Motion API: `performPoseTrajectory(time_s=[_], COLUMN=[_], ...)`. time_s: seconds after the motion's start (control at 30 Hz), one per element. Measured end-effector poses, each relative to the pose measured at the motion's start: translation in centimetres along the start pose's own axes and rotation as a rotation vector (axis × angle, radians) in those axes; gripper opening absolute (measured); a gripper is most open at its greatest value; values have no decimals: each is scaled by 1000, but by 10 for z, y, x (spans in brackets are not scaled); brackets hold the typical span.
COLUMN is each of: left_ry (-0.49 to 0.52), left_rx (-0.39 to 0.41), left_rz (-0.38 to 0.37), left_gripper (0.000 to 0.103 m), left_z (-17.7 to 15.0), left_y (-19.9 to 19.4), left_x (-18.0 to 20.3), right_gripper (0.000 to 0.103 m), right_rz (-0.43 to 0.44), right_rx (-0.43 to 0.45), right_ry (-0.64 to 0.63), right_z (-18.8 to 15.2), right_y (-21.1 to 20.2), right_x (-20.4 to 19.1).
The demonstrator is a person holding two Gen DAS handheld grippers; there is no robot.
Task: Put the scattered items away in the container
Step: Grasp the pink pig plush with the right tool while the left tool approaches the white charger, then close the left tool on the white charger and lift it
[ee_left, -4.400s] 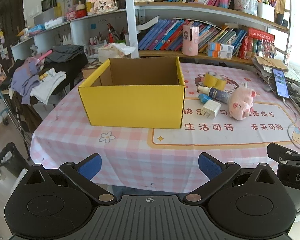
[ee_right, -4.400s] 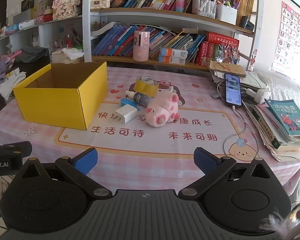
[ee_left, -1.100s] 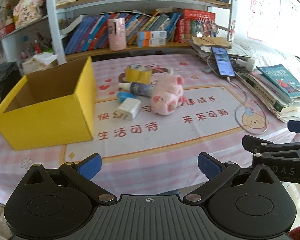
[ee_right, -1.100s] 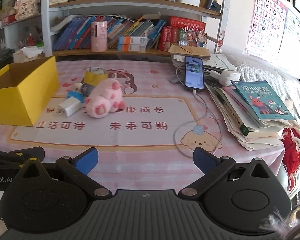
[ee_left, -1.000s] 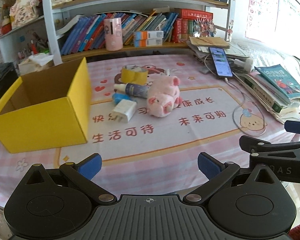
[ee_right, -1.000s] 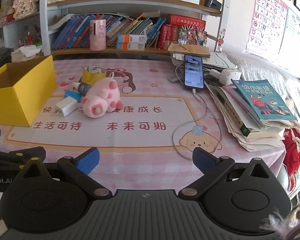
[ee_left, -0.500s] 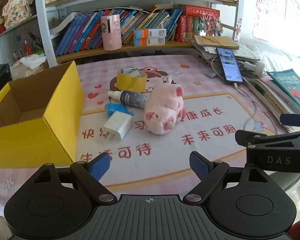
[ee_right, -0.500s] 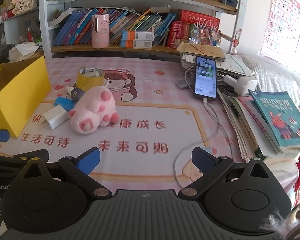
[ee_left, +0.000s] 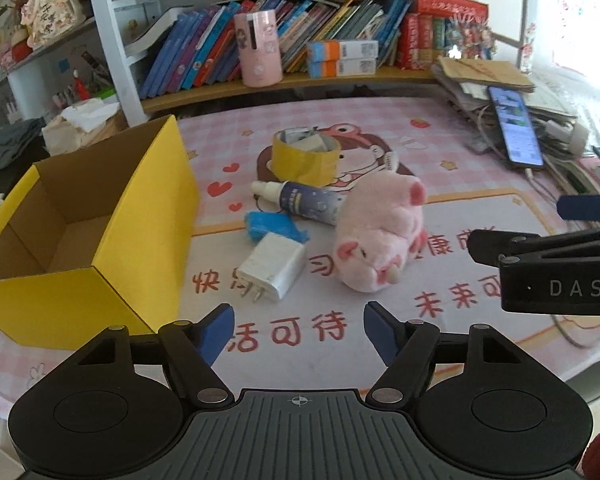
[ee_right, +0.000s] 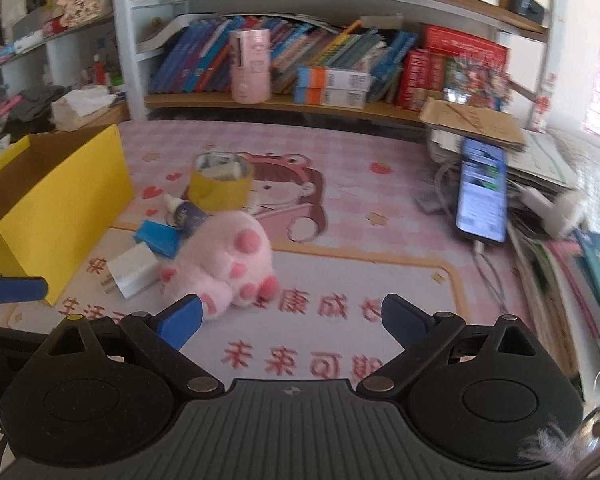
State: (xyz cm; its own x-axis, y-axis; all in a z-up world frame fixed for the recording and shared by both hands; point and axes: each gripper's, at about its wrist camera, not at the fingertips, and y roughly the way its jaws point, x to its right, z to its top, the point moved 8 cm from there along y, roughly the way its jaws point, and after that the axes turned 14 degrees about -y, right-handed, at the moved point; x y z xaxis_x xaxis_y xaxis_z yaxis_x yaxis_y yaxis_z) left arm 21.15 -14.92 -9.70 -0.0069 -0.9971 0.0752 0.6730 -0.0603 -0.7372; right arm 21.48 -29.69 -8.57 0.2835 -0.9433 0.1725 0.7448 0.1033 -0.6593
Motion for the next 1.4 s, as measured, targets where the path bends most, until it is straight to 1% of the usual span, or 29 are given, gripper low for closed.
performPoseTrajectory(time_s=[0.17,0.4,0.7,0.83,0.97,1.03,1.13,1.17,1.2,1.3,1.4], left_ry=[33,33,67,68,65,66,66,65,65,63,46], left_rx=[-16,-36,-54,-65,-76,-80,-95,-102,-107,-110,-110], left_rz=[40,84,104,113,122,120,113,111,108,95,85], left_gripper=[70,69,70,70,70,70,70,70,70,70,70], left_z=[5,15,24,26,29,30,31,30,30,31,34], left_y=[15,38,63,70,78,82,89,91,92,95,99], left_x=[4,2,6,1,-5,-6,-8,-8,-8,-7,-7], right_gripper=[98,98,98,98,98,95,78,67,63,58,58], right_rz=[71,160,225,252,272,280,308,311,300,238,161], right_rx=[-3,-31,-78,-89,-125,-148,-160,-153,-147,-138,-124], right_ry=[-20,-22,18,28,52,65,90,89,82,85,87], right_z=[16,29,39,43,43,41,39,39,40,40,38], right_y=[23,57,94,105,116,121,123,122,120,115,105], right_x=[-5,-7,-5,-10,-14,-14,-13,-13,-11,5,26])
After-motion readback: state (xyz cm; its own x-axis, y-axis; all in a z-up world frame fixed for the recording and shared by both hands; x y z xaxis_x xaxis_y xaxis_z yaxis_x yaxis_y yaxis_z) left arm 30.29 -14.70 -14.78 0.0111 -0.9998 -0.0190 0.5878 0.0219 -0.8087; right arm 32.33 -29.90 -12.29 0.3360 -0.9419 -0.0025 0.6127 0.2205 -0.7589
